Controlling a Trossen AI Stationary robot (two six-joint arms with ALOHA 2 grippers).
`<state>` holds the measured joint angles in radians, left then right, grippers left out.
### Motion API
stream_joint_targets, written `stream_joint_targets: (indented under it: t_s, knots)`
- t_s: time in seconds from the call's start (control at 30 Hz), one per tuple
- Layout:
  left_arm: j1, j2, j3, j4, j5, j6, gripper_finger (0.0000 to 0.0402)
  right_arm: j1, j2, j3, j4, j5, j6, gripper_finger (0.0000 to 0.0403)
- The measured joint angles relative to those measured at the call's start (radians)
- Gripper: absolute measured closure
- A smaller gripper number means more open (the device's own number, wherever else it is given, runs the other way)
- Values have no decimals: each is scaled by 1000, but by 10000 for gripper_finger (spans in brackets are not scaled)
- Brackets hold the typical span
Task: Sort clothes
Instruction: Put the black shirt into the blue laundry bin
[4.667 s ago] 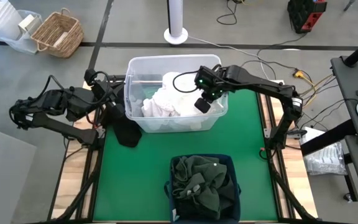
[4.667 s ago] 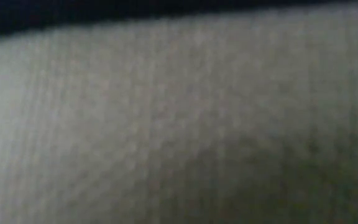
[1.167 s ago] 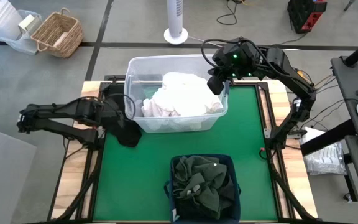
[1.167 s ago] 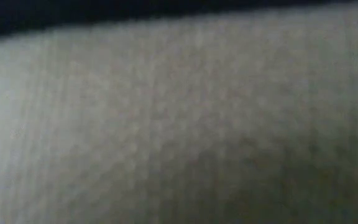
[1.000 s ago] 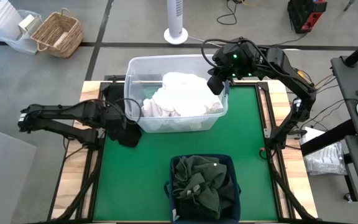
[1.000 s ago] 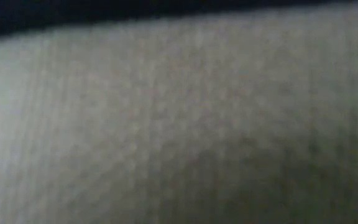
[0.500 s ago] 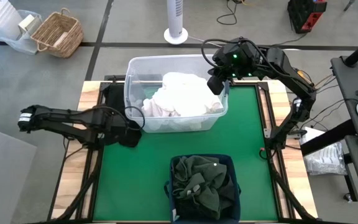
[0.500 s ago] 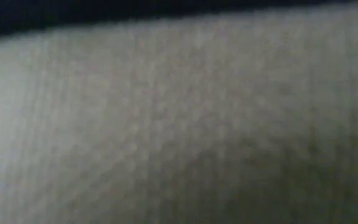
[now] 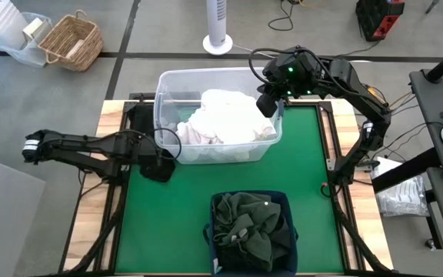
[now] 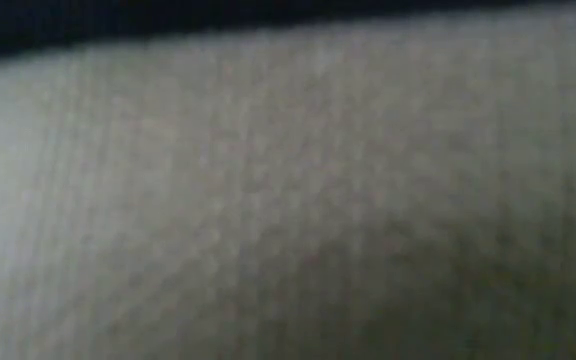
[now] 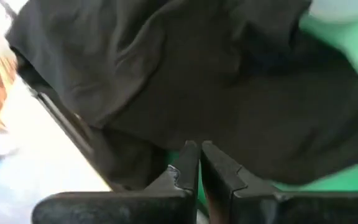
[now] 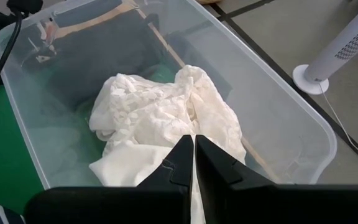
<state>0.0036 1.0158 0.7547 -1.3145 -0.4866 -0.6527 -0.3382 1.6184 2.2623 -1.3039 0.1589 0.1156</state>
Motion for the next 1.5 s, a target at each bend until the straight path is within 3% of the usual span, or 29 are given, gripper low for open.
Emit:
stream_joint_targets:
  t_s: [0.2,0.33,0.53,1.0,1.27,1.33,1.5]
  knots:
    - [0,41,-21,23,-1,-241,401,0,0,0,0,0,3,394]
    - [0,61,-50,36,-1,-496,401,0,0,0,0,0,3,394]
    - [1,82,-56,92,3,-607,394,0,0,0,0,0,4,394]
    - [1,149,-55,100,-2,-347,291,1,1,0,0,-15,41,394]
    - [-3,161,-57,163,13,-55,263,0,0,0,0,-30,44,394]
    - [-3,161,-57,181,51,-47,262,0,0,0,0,-31,44,394]
    - [-9,170,-57,199,167,-191,262,0,0,0,-1,-37,44,394]
